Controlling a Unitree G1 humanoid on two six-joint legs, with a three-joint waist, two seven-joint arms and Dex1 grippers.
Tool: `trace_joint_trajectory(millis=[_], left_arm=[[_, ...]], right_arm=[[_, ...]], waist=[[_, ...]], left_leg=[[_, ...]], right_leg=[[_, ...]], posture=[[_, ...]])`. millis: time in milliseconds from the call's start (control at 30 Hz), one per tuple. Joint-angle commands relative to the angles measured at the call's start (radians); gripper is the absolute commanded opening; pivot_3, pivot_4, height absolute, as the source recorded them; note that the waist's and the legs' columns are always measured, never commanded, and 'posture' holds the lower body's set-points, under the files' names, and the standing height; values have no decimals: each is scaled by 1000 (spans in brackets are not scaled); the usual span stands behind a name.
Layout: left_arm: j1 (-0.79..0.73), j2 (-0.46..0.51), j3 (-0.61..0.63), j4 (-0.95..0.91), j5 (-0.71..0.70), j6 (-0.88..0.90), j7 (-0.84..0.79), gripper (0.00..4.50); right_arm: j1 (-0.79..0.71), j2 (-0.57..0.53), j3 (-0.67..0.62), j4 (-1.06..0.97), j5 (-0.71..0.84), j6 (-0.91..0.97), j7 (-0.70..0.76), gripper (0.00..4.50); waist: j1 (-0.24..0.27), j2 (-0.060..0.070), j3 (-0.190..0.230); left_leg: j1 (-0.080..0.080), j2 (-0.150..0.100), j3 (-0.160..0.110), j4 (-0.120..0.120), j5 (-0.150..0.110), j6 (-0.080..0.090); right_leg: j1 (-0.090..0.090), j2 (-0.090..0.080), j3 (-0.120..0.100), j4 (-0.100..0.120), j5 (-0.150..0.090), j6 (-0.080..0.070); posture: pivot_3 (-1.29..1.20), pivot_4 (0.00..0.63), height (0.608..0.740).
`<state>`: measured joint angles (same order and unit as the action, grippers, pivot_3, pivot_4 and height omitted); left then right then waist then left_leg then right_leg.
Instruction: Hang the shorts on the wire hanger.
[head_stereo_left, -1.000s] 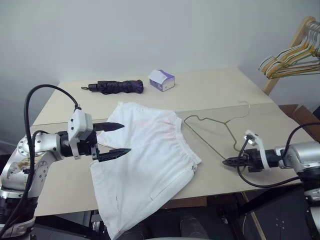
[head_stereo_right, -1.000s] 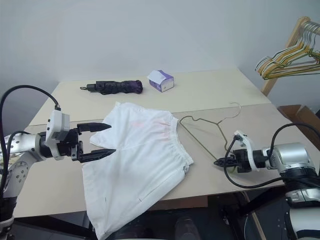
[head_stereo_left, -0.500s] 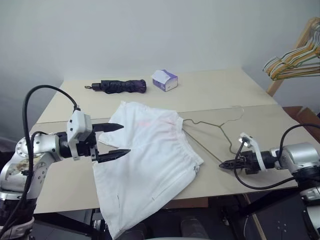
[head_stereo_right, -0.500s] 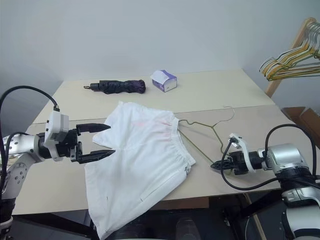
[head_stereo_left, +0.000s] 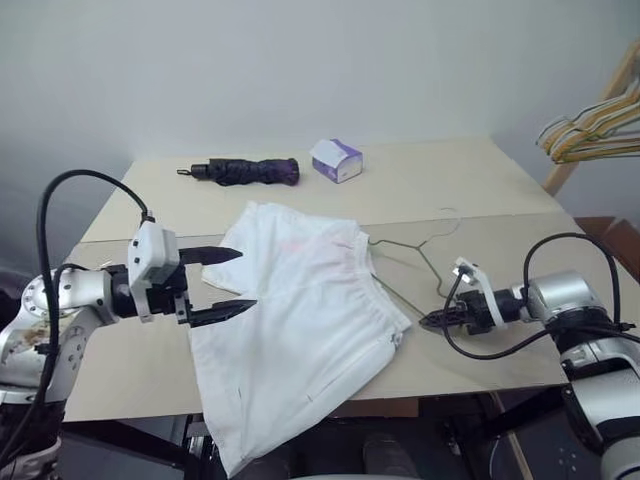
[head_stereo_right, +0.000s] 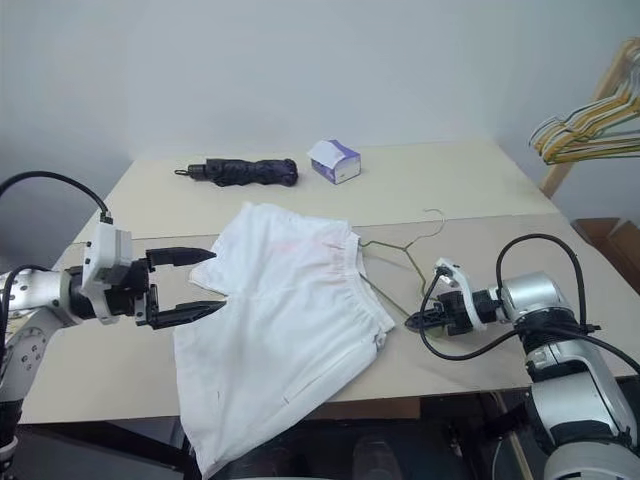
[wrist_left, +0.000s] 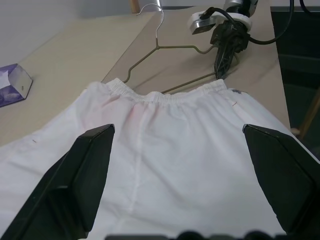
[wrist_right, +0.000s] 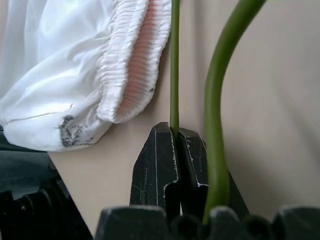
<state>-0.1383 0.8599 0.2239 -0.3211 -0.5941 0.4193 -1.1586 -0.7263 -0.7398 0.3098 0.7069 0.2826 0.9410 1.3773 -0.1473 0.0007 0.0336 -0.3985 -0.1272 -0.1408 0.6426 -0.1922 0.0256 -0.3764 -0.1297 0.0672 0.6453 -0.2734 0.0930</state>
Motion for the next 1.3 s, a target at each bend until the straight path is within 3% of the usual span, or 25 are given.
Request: trace_joint_trajectory(millis=[33,400,567,700,967,1300], left_arm=[[1,14,41,-36,-19,-6,10,4453],[12,5,40,-44,-16,-8,25,4453],[15,8,41,-39,-17,-11,20,4453],[7,12,37,-35,-16,-7,18,4453],[-57,-11,-15,16,18,-39,18,4453],[-317,-19,-103,262,134,-205,-67,4453]], right_arm=[[-51,19,1,40,-25,-36,38,0],[-132,92,-31,183,-87,-91,18,0],[-139,87,-91,124,-64,-84,-11,0],[-91,40,-111,-85,-81,-110,-63,0],[-5,-26,-68,-575,-253,-271,-311,0],[13,-153,3,-1020,-306,-304,-237,0]], waist=[[4,0,0],[4,0,0],[2,0,0],[2,0,0],[-3,1,0],[-33,1,0]], left_leg=[[0,0,0,0,0,0],[1,0,0,0,0,0],[1,0,0,0,0,0],[0,0,0,0,0,0],[-4,0,1,0,0,-1],[-8,0,2,0,1,-1]], right_leg=[[0,0,0,0,0,0],[0,1,0,1,1,-1],[0,1,0,1,1,-1],[-1,1,0,1,1,-1],[-8,0,1,2,1,-1],[-10,0,1,2,1,-2]], posture=[[-80,5,740],[-85,8,740],[-95,5,740],[-106,7,740],[-169,0,740],[-271,0,740]])
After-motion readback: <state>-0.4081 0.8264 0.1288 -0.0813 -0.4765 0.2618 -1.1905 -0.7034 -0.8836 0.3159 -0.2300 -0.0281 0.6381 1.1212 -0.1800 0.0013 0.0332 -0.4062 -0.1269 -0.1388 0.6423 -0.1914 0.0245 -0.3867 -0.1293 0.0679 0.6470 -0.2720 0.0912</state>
